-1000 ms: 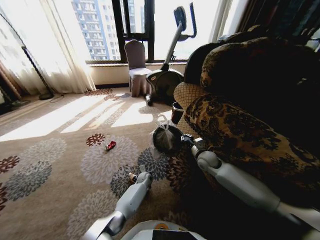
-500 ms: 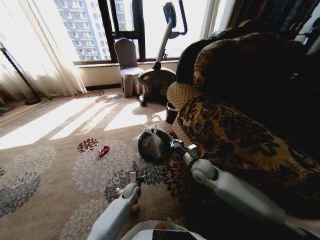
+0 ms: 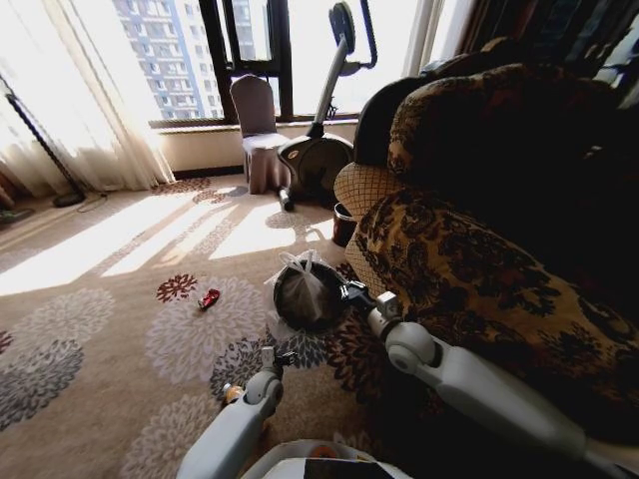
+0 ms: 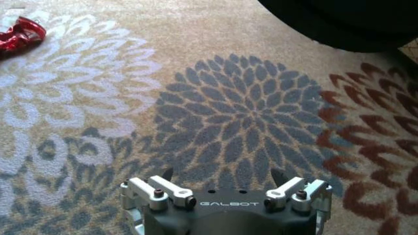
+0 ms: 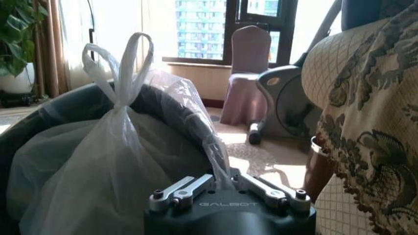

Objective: Pick up the trash from the ground and place it into the trash bin.

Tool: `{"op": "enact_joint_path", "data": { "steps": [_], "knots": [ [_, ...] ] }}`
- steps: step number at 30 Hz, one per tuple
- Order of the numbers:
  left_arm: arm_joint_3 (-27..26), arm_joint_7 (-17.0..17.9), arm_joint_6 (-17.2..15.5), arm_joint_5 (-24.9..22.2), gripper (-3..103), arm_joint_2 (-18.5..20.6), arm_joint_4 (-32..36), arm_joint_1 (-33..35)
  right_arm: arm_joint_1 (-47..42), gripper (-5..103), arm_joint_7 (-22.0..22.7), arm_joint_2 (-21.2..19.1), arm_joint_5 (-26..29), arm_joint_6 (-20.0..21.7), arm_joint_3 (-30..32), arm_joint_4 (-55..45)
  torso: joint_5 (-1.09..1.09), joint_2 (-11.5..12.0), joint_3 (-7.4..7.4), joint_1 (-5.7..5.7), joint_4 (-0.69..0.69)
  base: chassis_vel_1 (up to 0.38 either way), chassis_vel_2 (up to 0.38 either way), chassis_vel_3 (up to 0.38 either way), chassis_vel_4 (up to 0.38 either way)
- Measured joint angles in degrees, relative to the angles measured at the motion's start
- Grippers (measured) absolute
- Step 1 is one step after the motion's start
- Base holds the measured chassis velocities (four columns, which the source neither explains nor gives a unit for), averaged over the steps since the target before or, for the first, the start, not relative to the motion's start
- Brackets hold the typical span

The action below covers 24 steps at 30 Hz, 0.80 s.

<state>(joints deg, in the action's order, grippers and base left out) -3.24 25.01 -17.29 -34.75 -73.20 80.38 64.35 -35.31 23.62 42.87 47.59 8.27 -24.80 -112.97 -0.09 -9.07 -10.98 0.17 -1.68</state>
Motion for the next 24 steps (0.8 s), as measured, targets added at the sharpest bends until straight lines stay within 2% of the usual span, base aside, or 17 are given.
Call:
{"op": "enact_joint_path", "data": {
  "steps": [5, 11, 13, 19, 22, 24],
  "knots": [
    [-0.3, -1.3, 1.5, 3.9, 99, 0.6, -0.1, 0.4, 0.0, 0, -0.2, 0.1, -0.1, -0.7, 0.7, 1.2, 0.09, 0.0, 0.0, -0.01, 0.04, 0.141, -0.181, -0.16, 0.218],
    [-1.4, -1.4, 1.5, 4.3, 100, 1.1, 1.4, 0.9, -0.5, 0, -0.7, 1.5, -0.3, -0.9, 0.2, 0.6, 0.08, 0.0, 0.05, -0.07, 0.06, 0.171, -0.213, -0.188, 0.21],
    [-2.4, -1.4, 1.2, 3.5, 100, 1.6, 2.3, 1.4, -1.0, 0, -1.0, 2.4, -1.0, -1.1, 0.0, 1.0, 0.1, 0.0, 0.04, -0.07, 0.0, 0.087, -0.098, -0.094, 0.094],
    [-4.3, -1.7, -0.9, -0.4, 100, 3.6, 5.3, 2.1, -1.2, 0, -1.3, 2.6, -2.2, -2.3, 1.4, 3.1, 0.1, 0.0, -0.01, 0.0, 0.01, 0.01, -0.005, -0.021, 0.019],
    [-4.9, -5.2, -2.9, -1.6, 100, 5.5, 5.6, 1.1, -1.2, 0, -1.4, 2.1, -2.3, -2.8, 2.2, 3.9, 0.08, 0.0, -0.01, 0.0, 0.04, -0.012, 0.011, 0.017, -0.014],
    [-4.9, -5.1, -3.6, -2.8, 100, 6.1, 5.8, 1.0, -1.2, 0, -1.1, 1.9, -1.8, -2.7, 2.3, 3.5, 0.1, 0.0, -0.01, -0.01, 0.05, 0.0, 0.0, 0.0, 0.0]
  ]
}}
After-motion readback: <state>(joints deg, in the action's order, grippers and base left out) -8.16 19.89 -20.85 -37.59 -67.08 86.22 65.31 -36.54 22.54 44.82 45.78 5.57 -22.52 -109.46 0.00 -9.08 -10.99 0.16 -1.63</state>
